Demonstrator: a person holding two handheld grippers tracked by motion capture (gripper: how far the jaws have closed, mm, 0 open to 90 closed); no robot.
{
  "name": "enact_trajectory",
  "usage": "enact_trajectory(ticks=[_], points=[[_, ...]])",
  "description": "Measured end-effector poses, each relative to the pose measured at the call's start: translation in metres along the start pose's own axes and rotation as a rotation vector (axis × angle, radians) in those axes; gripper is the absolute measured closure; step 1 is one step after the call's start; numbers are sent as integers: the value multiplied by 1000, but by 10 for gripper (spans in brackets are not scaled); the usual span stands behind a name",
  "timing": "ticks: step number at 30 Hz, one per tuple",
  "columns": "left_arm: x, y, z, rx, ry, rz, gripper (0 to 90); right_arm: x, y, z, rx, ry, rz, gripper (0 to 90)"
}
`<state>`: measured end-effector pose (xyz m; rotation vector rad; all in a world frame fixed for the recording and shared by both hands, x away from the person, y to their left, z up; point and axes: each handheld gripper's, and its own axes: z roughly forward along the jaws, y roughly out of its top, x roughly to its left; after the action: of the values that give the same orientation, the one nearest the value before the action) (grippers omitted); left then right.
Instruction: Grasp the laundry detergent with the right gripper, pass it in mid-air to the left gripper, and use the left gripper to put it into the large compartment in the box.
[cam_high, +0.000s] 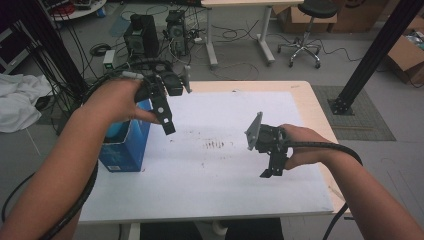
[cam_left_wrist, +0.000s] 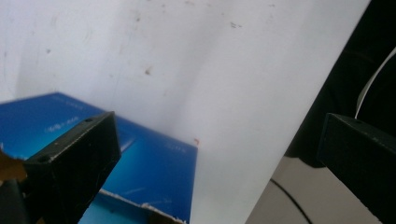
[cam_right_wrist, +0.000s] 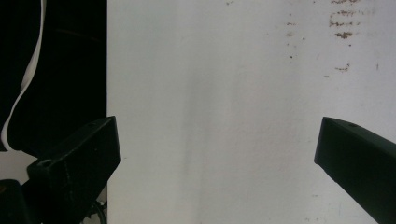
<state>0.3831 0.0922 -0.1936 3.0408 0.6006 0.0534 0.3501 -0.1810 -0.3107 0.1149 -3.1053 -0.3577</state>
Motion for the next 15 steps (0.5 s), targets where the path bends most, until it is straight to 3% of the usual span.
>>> enact_trajectory(ticks=[1,3,6,15], points=[[-2,2,0,-3,-1,13,1,0,0,-1,2,-3,-1,0],[-9,5,0,-8,8,82,1,0,-1,-1,0,-3,1,0],[-15,9,1,-15,-4,140,1,0,-2,-2,-1,-6,-1,1],[-24,16,13,22,-23,245,1,0,-5,-2,-6,-7,11,2]])
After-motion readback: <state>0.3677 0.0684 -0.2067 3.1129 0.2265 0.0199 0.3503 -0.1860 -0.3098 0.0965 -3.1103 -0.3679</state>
